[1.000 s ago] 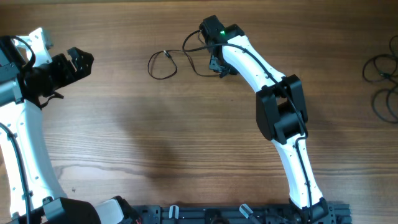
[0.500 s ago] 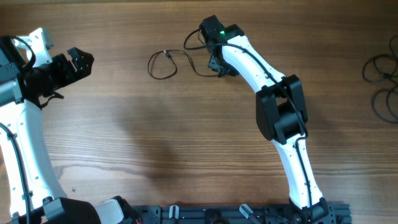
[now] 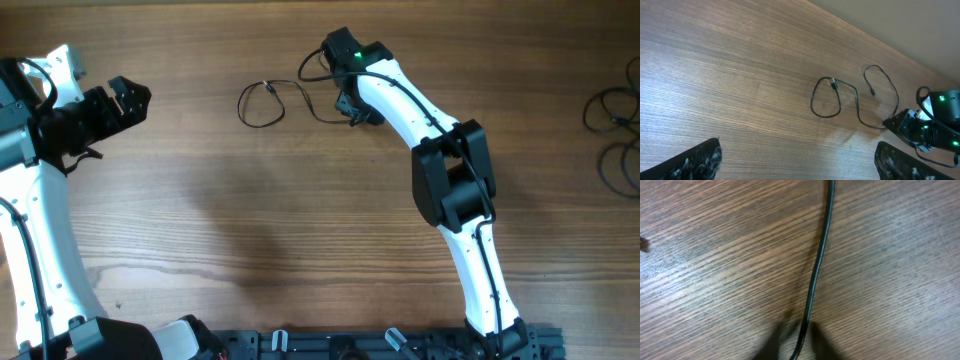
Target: Untangle cables
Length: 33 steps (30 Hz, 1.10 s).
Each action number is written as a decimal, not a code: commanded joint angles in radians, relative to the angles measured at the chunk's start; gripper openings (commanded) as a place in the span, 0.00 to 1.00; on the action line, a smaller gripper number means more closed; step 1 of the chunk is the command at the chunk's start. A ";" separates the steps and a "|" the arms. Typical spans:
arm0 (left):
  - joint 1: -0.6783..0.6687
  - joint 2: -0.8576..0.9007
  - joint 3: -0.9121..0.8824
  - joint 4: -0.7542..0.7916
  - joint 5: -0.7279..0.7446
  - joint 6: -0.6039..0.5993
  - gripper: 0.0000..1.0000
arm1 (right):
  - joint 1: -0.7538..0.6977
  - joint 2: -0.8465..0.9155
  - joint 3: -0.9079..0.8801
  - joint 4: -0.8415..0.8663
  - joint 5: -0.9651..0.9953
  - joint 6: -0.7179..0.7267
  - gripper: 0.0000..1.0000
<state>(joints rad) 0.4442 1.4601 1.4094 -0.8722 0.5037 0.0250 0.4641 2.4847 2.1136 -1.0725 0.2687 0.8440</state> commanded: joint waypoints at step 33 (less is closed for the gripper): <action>-0.006 -0.009 0.018 -0.027 0.149 0.038 1.00 | -0.012 -0.677 0.018 -0.093 -0.060 -0.505 0.04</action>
<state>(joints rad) 0.4442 1.4601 1.4094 -0.8871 0.5827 0.0475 0.4629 1.9038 2.1166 -1.1191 0.2058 0.3912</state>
